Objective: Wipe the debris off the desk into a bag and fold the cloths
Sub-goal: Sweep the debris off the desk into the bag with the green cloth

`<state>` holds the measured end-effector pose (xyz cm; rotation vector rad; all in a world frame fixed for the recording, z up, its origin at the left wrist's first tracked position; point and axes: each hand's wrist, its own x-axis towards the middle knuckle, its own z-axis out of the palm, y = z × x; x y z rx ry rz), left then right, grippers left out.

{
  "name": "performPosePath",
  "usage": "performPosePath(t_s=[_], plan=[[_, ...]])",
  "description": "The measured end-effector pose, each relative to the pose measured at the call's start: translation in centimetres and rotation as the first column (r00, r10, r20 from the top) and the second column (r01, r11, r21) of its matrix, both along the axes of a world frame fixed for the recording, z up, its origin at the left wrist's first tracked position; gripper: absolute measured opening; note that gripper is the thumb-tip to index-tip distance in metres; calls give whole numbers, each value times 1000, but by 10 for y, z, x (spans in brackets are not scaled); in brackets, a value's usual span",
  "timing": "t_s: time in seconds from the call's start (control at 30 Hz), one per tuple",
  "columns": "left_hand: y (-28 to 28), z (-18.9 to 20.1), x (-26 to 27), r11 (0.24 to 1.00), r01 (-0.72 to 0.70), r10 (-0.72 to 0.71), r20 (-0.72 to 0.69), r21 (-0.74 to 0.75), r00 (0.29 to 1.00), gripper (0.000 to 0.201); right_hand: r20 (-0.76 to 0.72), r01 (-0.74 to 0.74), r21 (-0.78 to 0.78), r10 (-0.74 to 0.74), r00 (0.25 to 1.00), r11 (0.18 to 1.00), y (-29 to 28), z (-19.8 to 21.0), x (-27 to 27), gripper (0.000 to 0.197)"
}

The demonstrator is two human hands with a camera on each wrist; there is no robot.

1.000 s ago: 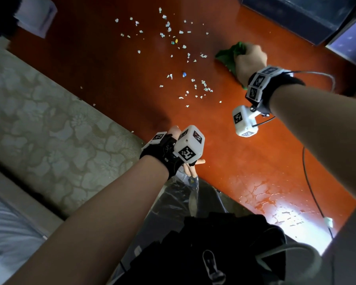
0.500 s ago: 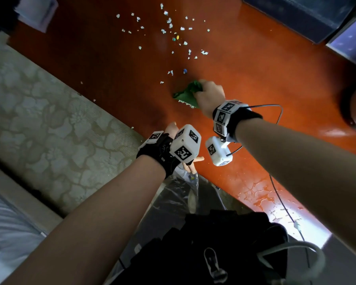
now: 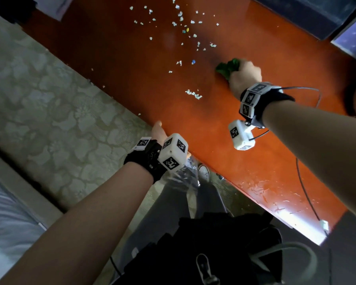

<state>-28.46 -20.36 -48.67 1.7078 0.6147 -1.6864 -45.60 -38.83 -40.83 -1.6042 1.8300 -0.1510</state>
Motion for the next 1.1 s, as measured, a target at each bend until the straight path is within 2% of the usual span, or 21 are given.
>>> performPosePath(t_s=[0.07,0.13,0.2,0.23,0.33,0.43,0.53,0.73,0.97,1.1], plan=[[3,29,-1,998,13,-11,42,-62,999,82,-70,-32,7,33,997,999,15,-5,4,39],[7,33,1,998,-14,18,62,-66,998,68,-80,-62,16,63,995,998,27,-8,13,44],[11,32,7,994,31,-24,68,-105,997,69,-66,-94,20,96,993,995,36,-9,23,46],[14,27,10,989,32,-29,26,-143,999,69,-58,-119,22,120,991,993,42,-10,29,45],[14,26,14,987,-25,30,26,-161,999,73,-22,-141,31,141,990,990,56,-11,46,39],[15,17,19,986,-31,34,17,-161,999,85,66,-27,-13,27,997,1000,59,-8,55,43],[17,13,23,980,-17,19,11,-198,1000,84,79,102,-120,-93,993,988,52,1,54,49],[27,8,23,945,-210,182,-131,-250,974,79,19,224,-243,-226,974,944,32,10,39,56],[15,28,26,961,-207,172,-187,-184,967,78,36,307,-135,-305,952,942,21,-12,43,59],[16,40,24,972,-170,136,-203,-164,970,78,22,208,-71,-207,978,975,28,-21,54,51]])
